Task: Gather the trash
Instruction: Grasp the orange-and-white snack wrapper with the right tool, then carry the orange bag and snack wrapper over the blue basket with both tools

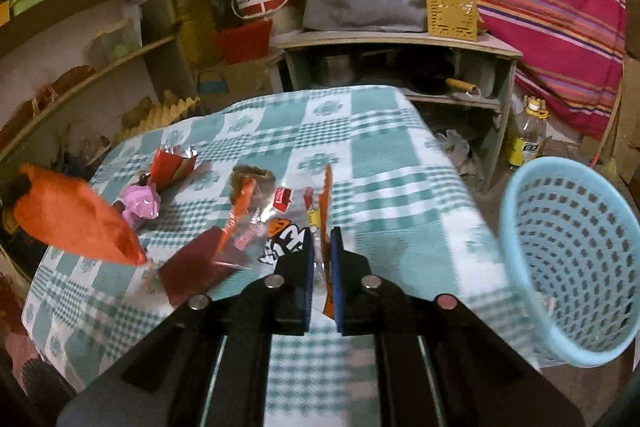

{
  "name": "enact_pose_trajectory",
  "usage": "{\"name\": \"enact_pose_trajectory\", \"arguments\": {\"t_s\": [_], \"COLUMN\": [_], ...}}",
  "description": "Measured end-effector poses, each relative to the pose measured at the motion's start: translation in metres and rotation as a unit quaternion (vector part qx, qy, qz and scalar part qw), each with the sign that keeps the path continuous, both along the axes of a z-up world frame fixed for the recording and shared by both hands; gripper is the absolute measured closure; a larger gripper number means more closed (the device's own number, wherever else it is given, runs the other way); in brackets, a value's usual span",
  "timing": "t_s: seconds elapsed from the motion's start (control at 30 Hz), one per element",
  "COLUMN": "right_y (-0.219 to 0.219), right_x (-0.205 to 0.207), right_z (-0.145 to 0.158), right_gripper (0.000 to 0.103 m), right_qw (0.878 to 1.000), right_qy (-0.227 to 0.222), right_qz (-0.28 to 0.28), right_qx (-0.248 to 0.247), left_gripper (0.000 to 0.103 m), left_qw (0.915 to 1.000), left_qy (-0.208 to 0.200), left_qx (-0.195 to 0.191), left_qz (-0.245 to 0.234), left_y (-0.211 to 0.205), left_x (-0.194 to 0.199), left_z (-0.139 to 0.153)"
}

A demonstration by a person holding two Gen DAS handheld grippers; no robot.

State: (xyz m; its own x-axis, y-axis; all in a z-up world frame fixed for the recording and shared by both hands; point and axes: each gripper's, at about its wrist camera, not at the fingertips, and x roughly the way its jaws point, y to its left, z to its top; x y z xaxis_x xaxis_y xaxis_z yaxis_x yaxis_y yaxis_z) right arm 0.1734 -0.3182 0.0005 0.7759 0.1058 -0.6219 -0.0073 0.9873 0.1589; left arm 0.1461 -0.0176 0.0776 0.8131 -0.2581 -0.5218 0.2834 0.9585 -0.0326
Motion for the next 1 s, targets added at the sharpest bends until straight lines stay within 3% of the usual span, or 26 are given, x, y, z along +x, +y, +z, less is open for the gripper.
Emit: {"name": "enact_pose_trajectory", "arguments": {"t_s": [0.2, 0.4, 0.73, 1.0], "right_y": [-0.023, -0.038, -0.095, -0.154], "right_x": [-0.012, -0.022, -0.049, -0.065], "right_z": [0.006, -0.01, 0.011, 0.029], "right_gripper": [0.095, 0.095, 0.095, 0.095], "right_qw": [0.999, 0.996, 0.999, 0.995], "right_qy": [0.015, 0.054, 0.003, -0.018], "right_qz": [0.01, 0.022, -0.037, -0.092], "right_qx": [-0.048, -0.067, -0.037, -0.036], "left_gripper": [0.101, 0.101, 0.101, 0.101], "left_qw": [0.9998, 0.9996, 0.999, 0.9966], "left_qy": [-0.014, 0.002, 0.01, -0.003], "left_qx": [-0.003, -0.009, -0.013, -0.018], "left_qz": [-0.015, -0.027, -0.042, -0.08], "left_y": [-0.037, -0.062, -0.096, -0.159], "left_x": [-0.002, 0.001, 0.009, 0.009], "left_z": [0.018, 0.004, -0.001, 0.013]}}
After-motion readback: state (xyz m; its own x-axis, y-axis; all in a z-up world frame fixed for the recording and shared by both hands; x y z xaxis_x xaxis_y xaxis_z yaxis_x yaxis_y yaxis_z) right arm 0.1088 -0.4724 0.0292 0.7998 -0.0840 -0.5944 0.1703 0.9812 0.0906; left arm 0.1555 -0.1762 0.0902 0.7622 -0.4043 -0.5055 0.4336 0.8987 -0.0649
